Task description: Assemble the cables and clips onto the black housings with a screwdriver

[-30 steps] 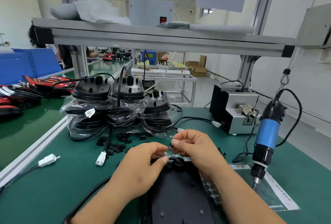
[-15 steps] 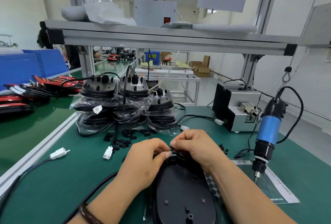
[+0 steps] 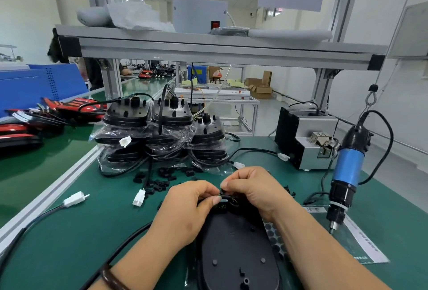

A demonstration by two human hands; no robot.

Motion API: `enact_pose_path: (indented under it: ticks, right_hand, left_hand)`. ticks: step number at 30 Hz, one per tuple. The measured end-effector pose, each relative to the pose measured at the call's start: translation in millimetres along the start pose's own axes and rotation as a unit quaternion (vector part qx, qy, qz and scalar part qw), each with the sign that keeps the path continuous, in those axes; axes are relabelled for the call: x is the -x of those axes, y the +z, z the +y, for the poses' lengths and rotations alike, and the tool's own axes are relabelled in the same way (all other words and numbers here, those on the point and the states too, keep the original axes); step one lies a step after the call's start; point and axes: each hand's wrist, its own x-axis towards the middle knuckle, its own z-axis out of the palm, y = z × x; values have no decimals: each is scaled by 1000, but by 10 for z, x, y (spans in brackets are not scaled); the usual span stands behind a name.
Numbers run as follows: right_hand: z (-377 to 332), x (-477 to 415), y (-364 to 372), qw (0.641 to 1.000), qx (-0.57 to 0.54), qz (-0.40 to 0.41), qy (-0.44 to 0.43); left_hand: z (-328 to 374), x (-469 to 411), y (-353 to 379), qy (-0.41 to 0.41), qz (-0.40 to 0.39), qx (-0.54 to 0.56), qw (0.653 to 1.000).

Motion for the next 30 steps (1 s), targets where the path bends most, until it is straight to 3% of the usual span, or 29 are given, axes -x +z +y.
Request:
enact_pose_path:
  ticks: [13, 21, 30]
  right_hand:
    - [38, -44, -49, 998, 4, -41, -37]
    - [13, -15, -67, 983, 152, -38, -100]
    - [11, 19, -70, 991, 124, -45, -32]
  left_hand:
    - [-1, 28, -13, -6, 10, -5, 1000]
    - [14, 33, -6, 15, 27, -26, 999]
    - [21, 24, -13, 4, 20, -19, 1000]
